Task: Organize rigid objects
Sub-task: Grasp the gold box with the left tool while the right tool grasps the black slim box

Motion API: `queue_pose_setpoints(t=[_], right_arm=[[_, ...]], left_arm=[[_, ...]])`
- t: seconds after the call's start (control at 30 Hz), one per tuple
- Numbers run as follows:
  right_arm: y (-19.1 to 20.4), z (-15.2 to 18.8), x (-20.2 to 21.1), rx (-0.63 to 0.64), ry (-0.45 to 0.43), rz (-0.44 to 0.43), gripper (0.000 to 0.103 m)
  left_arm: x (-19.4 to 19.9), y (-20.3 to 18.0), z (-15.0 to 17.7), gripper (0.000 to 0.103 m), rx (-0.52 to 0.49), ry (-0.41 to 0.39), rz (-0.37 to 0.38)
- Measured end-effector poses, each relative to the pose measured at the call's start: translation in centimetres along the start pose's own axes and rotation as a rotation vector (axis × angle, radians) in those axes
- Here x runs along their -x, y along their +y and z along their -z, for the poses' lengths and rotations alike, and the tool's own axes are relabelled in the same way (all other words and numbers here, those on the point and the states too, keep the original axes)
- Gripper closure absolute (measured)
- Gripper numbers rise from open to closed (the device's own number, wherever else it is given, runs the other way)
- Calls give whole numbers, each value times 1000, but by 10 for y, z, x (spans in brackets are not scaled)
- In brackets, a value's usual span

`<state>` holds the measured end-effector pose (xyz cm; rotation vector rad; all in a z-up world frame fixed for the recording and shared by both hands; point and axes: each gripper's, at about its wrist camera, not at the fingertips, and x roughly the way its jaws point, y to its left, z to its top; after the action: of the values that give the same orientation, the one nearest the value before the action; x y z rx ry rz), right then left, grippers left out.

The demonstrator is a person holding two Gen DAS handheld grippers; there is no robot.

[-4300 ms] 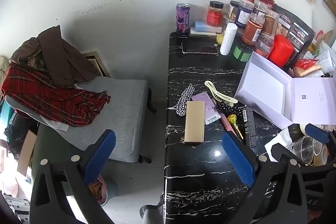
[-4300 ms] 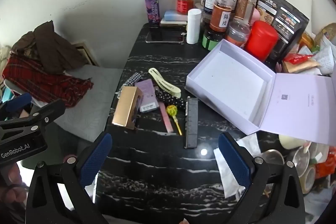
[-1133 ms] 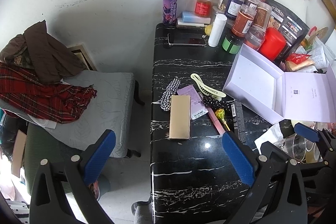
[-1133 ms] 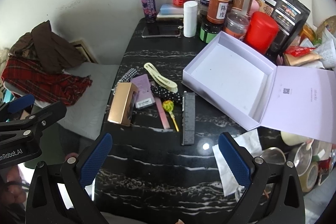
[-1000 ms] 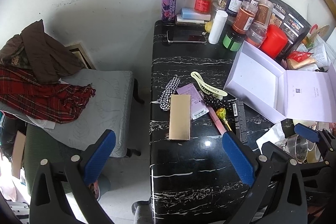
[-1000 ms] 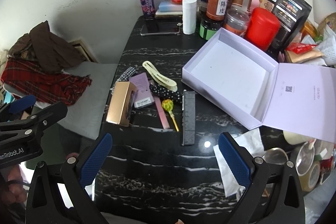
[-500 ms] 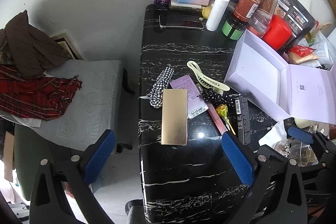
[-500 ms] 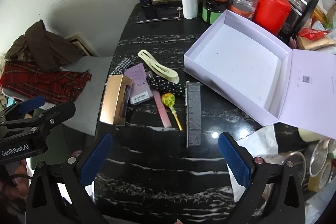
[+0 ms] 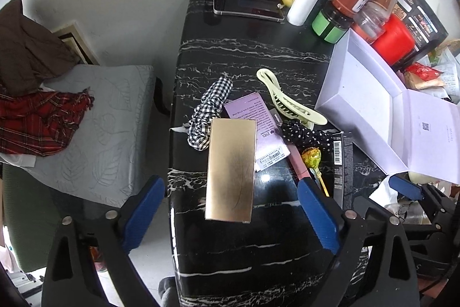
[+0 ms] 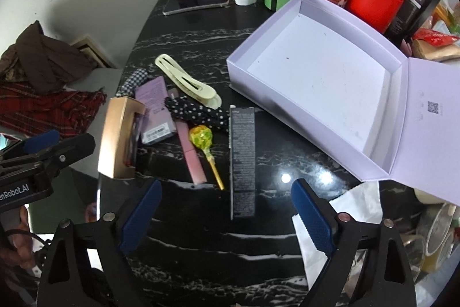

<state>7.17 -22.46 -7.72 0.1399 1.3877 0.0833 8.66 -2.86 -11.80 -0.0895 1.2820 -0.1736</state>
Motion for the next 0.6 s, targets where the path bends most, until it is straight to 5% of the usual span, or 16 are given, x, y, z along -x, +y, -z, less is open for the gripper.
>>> queue_pose_setpoints(t=[0.27,0.6], right_arm=[[-11,-8,-30,-5,57,3,24],[-19,-17,-56,-24,101,-17,32]], left_arm=[[-32,7,-4,13,41,40,11],[-57,12,-3,41,71,110,33]])
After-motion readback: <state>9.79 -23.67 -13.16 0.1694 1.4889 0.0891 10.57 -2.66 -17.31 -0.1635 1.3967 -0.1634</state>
